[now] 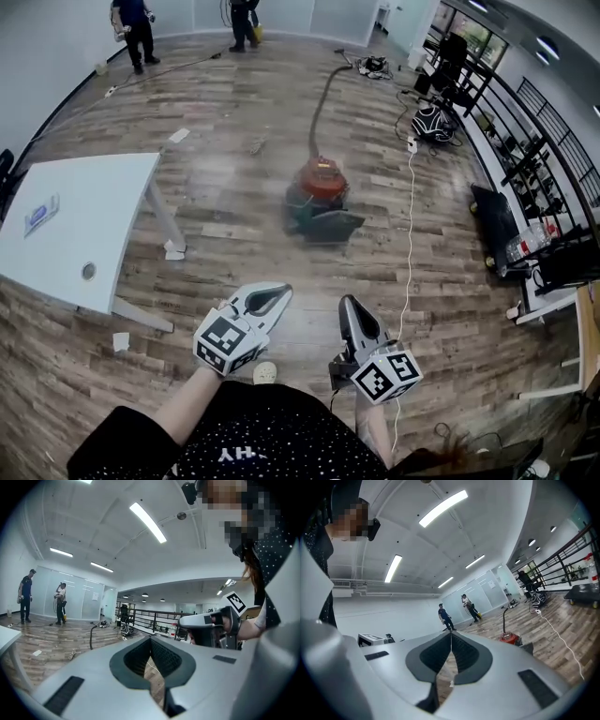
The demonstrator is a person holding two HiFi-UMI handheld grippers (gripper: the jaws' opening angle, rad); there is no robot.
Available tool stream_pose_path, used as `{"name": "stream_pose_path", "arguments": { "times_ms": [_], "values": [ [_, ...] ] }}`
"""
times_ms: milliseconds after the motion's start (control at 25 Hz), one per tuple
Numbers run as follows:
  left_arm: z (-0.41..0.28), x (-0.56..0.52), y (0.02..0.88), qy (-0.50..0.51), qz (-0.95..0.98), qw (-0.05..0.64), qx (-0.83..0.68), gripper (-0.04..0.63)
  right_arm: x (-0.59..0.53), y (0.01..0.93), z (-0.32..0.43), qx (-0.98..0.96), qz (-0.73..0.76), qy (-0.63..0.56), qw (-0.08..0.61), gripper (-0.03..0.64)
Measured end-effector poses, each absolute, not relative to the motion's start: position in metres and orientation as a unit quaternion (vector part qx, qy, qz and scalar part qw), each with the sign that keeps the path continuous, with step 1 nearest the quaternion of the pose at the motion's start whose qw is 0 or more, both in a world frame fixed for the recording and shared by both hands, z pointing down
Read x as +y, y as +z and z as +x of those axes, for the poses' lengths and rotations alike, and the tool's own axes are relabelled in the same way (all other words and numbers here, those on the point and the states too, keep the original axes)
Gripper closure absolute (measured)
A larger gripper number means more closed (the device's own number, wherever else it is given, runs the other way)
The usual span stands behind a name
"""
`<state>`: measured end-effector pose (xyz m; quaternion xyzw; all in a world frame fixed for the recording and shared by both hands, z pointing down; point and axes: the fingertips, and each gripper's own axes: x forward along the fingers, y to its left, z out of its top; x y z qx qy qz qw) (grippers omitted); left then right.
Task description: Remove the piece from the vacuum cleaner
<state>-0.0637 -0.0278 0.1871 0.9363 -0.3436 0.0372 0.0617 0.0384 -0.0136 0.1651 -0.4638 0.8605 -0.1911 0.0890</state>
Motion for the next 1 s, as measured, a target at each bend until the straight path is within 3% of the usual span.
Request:
{"name": "stream_pose_path", "arguments": {
  "times_ms": [480,1000],
  "values": [
    [-0.065,-0.124,0.204,0.034,0.935,0.097,-0.339,0.586,-0.108,0.194,0.039,0.849,-0.468,-0.237,0.060,0.604],
    [-0.036,-0.328,0.210,0.020,0.934,0.120,-0.336,0.586,-0.307,0.205,0.088,0.843,-0.471,-0.256,0.040,0.604]
  ]
}}
